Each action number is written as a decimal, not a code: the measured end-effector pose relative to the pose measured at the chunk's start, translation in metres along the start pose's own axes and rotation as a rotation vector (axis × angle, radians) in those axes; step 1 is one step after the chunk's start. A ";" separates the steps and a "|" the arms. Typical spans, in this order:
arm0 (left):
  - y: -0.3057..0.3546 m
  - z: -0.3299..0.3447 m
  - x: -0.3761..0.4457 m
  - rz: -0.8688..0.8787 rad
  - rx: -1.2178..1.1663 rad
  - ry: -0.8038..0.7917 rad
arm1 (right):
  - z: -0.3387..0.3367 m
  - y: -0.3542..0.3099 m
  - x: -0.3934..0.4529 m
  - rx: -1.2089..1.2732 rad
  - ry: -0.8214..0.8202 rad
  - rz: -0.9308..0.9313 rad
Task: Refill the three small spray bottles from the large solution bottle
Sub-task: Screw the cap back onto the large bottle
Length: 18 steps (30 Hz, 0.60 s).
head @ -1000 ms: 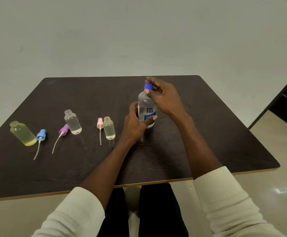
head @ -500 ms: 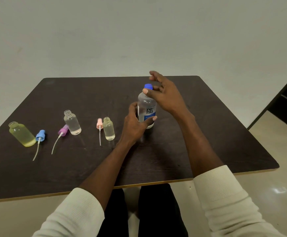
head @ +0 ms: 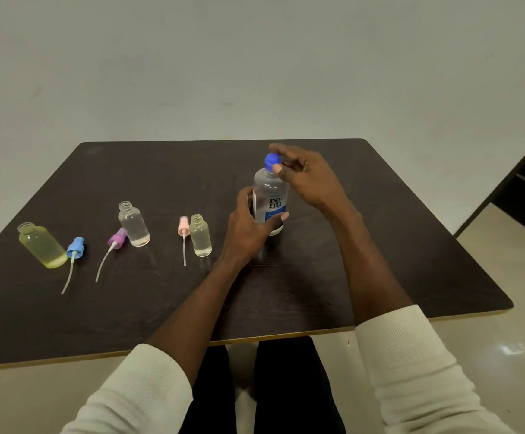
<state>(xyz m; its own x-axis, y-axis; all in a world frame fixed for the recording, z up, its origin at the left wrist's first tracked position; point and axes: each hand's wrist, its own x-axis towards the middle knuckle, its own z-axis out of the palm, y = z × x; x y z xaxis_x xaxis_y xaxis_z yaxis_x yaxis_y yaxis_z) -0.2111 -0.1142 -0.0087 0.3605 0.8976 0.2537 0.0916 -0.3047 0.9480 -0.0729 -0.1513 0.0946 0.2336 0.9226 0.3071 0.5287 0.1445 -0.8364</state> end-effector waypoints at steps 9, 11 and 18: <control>-0.001 0.000 0.000 0.009 -0.008 0.003 | 0.006 0.000 -0.002 -0.016 0.016 0.010; -0.001 0.000 0.000 0.011 -0.007 0.003 | 0.002 -0.002 -0.001 0.001 -0.024 0.003; -0.002 -0.001 0.001 0.006 0.002 0.003 | 0.012 0.001 0.001 -0.077 0.111 0.023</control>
<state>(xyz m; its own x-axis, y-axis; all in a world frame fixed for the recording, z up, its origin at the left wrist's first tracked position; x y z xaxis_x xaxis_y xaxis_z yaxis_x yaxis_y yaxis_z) -0.2118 -0.1127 -0.0103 0.3579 0.8968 0.2602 0.0915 -0.3110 0.9460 -0.0822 -0.1459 0.0891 0.3332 0.8794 0.3400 0.5818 0.0919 -0.8081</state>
